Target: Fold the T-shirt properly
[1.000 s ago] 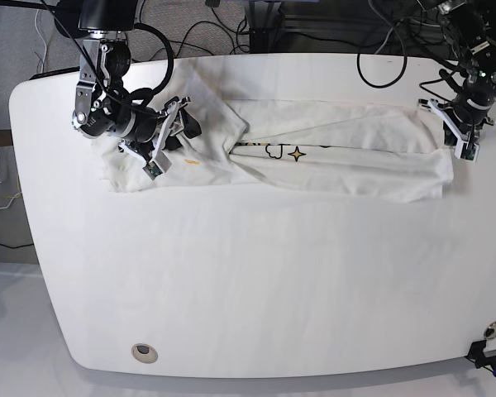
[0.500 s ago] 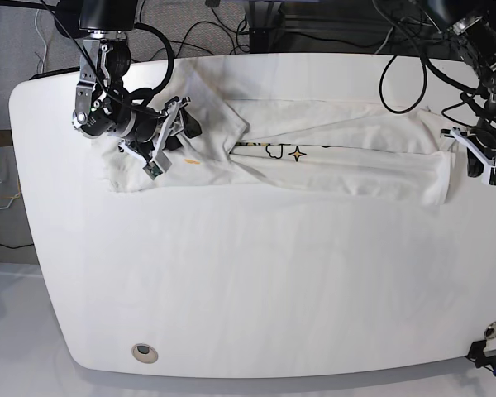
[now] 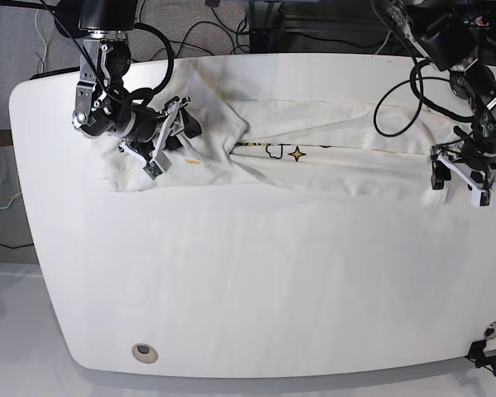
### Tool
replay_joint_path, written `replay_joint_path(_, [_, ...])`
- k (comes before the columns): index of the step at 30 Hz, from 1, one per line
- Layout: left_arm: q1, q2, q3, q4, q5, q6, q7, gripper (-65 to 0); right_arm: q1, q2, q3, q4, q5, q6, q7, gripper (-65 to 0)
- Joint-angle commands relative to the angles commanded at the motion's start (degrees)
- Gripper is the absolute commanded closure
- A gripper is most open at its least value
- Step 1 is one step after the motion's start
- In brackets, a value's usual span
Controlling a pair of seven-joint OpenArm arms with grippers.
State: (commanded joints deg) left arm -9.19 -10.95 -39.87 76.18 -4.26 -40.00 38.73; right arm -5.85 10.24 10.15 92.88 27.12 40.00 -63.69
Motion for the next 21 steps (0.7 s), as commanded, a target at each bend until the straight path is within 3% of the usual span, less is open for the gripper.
replay_joint_path(4, [-4.8, -1.6, 0.3, -6.5, 0.0, 0.0, 0.0, -49.9, -0.1, 0.0, 0.0, 0.0, 0.0, 0.0, 0.0, -29.7])
replay_joint_path(11, [-10.2, -1.7, 0.4, -18.1, 0.3, 0.0, -0.3, -49.8, -0.1, 0.0, 0.0, 0.0, 0.0, 0.0, 0.0, -29.7])
replay_joint_path(21, [-8.7, -2.1, 0.4, -20.1, 0.3, 0.0, -0.3, -49.6, 0.1, 0.0, 0.0, 0.0, 0.0, 0.0, 0.0, -29.7])
